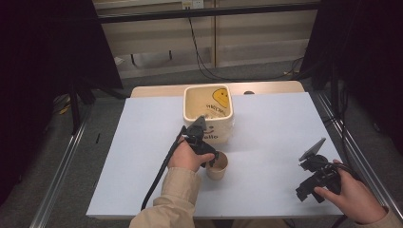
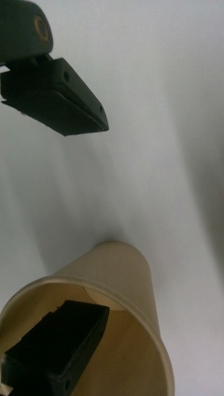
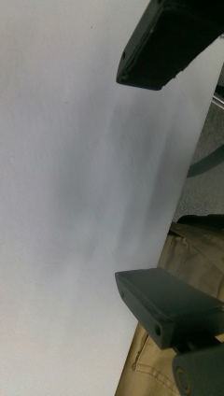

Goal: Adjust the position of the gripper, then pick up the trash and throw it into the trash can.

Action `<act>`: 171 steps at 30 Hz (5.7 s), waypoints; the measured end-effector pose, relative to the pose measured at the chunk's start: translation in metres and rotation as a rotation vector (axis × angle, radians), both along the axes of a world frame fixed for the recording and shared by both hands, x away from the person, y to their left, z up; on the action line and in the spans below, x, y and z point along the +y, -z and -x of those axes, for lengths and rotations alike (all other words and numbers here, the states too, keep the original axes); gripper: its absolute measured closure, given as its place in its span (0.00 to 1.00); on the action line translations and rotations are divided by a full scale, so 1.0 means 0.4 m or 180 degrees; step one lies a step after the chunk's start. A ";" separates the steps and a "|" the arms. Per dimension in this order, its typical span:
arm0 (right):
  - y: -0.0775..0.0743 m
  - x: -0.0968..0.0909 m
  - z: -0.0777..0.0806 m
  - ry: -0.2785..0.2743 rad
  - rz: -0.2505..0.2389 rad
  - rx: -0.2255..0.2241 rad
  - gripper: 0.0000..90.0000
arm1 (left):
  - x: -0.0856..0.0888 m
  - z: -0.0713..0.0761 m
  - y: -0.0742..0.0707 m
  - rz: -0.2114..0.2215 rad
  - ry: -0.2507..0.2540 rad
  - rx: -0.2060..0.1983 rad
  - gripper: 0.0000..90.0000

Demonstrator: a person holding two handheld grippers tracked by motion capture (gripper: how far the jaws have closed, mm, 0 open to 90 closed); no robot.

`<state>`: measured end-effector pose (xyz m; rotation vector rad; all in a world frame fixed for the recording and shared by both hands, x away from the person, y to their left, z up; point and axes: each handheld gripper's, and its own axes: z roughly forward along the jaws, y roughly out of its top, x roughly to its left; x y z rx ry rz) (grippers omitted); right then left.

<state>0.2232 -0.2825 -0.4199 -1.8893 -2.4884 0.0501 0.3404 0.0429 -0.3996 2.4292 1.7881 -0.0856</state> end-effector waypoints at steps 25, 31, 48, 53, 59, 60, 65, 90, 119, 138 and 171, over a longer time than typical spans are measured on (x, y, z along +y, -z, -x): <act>-0.005 0.004 -0.004 -0.0037 0.0016 -0.0030 0.07 | 0.009 -0.022 -0.145 0.0086 -0.0051 -0.0027 0.10; -0.004 0.005 -0.004 -0.0036 0.0014 -0.0035 0.07 | 0.007 -0.032 -0.200 0.0072 -0.0027 -0.0060 0.10; -0.007 0.009 -0.004 -0.0066 0.0027 -0.0061 0.07 | -0.019 -0.040 -0.276 0.0072 -0.0089 -0.0063 0.10; -0.009 0.011 -0.004 -0.0070 0.0016 -0.0071 0.07 | -0.048 -0.034 -0.280 0.0097 -0.0074 -0.0057 0.10; -0.011 0.012 -0.006 -0.0085 0.0023 -0.0081 0.07 | -0.092 -0.026 -0.281 0.0103 0.0053 -0.0042 0.10; -0.011 0.012 -0.006 -0.0078 0.0022 -0.0084 0.07 | -0.095 -0.027 -0.280 0.0086 0.0059 -0.0049 0.10; -0.011 0.011 -0.006 -0.0080 0.0002 -0.0092 0.07 | -0.105 -0.025 -0.271 0.0064 0.0016 -0.0033 0.10; -0.012 0.014 -0.009 -0.0093 0.0018 -0.0125 0.07 | -0.100 -0.003 -0.146 -0.0066 -0.0044 0.0048 0.08; -0.009 0.018 -0.008 -0.0121 0.0031 -0.0129 0.07 | -0.140 0.018 -0.025 -0.0124 0.0057 0.0224 0.14; -0.014 0.017 -0.008 -0.0122 0.0026 -0.0150 0.07 | -0.104 -0.023 -0.182 0.0098 -0.0065 0.0078 0.21; -0.020 0.014 -0.008 -0.0113 0.0005 -0.0154 0.07 | -0.058 -0.122 -0.501 0.0130 -0.0111 -0.0110 0.21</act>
